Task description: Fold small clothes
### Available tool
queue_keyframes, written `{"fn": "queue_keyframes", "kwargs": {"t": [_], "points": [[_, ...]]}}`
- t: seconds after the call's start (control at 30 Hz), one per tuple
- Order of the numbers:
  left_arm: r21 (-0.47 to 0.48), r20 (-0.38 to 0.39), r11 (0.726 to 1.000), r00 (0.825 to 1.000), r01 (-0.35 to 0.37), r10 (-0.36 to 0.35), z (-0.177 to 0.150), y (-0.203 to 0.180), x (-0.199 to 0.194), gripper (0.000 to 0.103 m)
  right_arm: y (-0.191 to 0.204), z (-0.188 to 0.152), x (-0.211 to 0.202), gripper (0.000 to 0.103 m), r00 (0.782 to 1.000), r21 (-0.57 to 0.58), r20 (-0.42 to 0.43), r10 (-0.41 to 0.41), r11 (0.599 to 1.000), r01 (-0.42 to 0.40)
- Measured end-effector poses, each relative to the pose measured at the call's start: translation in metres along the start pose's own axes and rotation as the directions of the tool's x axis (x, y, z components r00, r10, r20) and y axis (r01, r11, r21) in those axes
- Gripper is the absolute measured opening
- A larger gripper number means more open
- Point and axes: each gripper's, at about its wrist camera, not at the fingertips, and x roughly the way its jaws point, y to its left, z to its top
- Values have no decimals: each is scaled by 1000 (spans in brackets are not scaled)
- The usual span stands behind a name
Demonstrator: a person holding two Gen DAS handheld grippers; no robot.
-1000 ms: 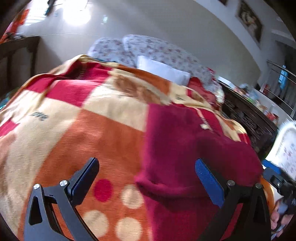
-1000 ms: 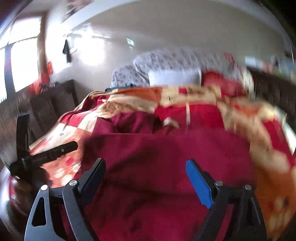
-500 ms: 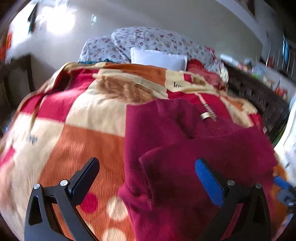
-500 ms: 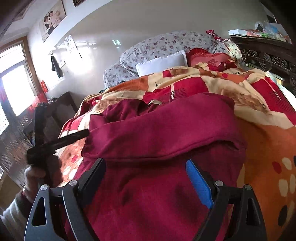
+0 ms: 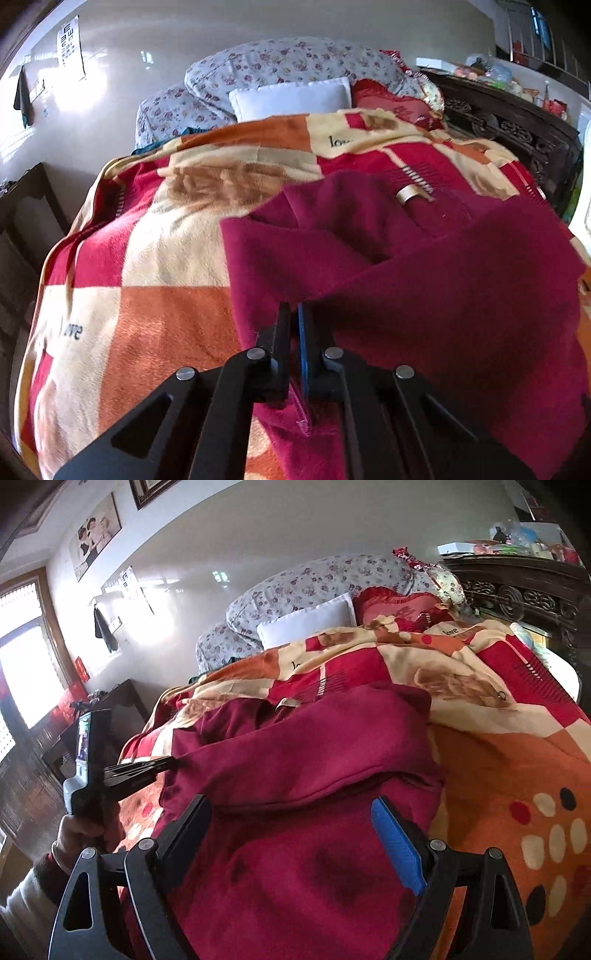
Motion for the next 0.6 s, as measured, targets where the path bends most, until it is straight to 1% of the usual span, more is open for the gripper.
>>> {"fn": "queue_keyframes", "kwargs": {"t": [0.1, 0.17, 0.2, 0.23, 0.27, 0.3, 0.4, 0.43, 0.47, 0.53, 0.6], "points": [[49, 16, 999, 1000, 19, -20, 2, -2, -7, 5, 2, -1, 0, 91, 1000, -4, -2, 3, 1000, -3], [56, 11, 998, 1000, 20, -20, 1, -1, -6, 37, 3, -3, 1, 91, 1000, -7, -13, 6, 1000, -6], [53, 9, 998, 999, 30, -31, 0, 0, -5, 72, 4, -4, 3, 91, 1000, -9, -20, 7, 1000, -7], [47, 19, 998, 999, 44, -45, 0, 3, -5, 85, 4, -5, 3, 91, 1000, -10, -25, 8, 1000, -8], [46, 31, 998, 998, 47, -48, -2, 4, -5, 85, 4, -6, 4, 91, 1000, -12, -30, 8, 1000, -9], [55, 29, 998, 999, 35, -37, -2, 5, -3, 85, 5, -7, 5, 91, 999, -14, -35, 9, 1000, -9], [99, 1, 995, 1000, 8, -8, -2, 2, 8, 85, 5, -7, 7, 91, 999, -13, -43, 8, 1000, -9], [120, -10, 993, 1000, 9, -8, -3, -2, 12, 82, 5, -7, 7, 91, 999, -11, -41, 9, 1000, -9], [140, -13, 990, 1000, 8, -7, -3, -5, 14, 75, 5, -7, 7, 91, 999, -11, -39, 8, 1000, -9], [192, -26, 981, 1000, -1, 6, -6, -14, 16, 21, 6, -6, 5, 91, 999, -12, -33, 4, 1000, -5], [198, -28, 980, 999, -24, 30, -6, -15, 17, 6, 4, -4, 3, 91, 1000, -12, -27, -3, 1000, 3]]}}
